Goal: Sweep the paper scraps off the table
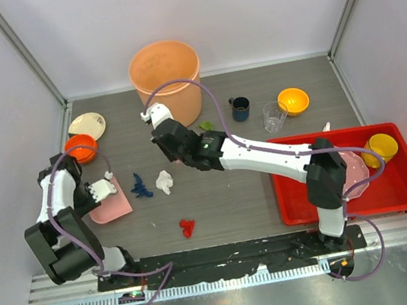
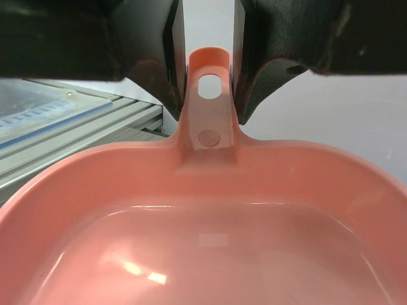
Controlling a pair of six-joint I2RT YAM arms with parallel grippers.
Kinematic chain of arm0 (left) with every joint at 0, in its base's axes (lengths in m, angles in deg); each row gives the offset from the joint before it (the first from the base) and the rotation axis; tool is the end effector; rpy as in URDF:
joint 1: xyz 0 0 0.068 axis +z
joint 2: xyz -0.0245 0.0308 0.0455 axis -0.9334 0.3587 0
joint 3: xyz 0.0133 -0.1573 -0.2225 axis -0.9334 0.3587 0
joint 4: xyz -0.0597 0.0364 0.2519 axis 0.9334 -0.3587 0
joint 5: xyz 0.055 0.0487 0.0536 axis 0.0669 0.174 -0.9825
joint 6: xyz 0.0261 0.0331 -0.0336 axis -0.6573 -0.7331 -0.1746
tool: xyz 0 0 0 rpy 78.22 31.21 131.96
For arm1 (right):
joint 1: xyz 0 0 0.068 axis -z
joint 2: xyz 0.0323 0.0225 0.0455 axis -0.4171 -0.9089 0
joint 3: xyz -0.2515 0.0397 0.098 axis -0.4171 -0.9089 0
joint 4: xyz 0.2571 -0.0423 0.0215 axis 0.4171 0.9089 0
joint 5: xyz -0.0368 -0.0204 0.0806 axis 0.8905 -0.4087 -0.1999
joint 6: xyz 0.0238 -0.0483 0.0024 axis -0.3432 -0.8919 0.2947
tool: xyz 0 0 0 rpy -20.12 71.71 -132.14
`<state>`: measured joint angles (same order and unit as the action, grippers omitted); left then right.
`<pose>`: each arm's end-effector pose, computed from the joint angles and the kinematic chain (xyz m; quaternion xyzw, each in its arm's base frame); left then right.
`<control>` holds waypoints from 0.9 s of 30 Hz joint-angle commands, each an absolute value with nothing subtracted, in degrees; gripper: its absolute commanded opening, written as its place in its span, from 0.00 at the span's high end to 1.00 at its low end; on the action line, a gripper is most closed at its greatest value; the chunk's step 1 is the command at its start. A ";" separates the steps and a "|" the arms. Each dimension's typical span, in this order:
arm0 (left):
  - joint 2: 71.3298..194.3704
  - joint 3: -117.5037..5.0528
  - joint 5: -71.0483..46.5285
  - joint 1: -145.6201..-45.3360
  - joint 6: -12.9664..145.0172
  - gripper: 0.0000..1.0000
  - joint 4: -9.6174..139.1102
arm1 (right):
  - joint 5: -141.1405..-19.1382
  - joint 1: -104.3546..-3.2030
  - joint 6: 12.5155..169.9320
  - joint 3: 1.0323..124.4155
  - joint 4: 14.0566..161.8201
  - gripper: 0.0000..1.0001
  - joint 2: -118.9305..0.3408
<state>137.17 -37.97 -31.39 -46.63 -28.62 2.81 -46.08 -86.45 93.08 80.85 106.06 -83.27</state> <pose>0.2082 0.0928 0.2119 -0.4996 -0.8602 -0.0875 0.0524 0.2183 0.3735 0.3264 -0.2749 0.8052 0.1192 0.5117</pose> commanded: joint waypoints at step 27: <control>151.75 -42.68 -27.39 -64.76 -15.60 1.00 2.97 | -77.34 -82.05 123.70 89.13 88.84 0.99 -96.70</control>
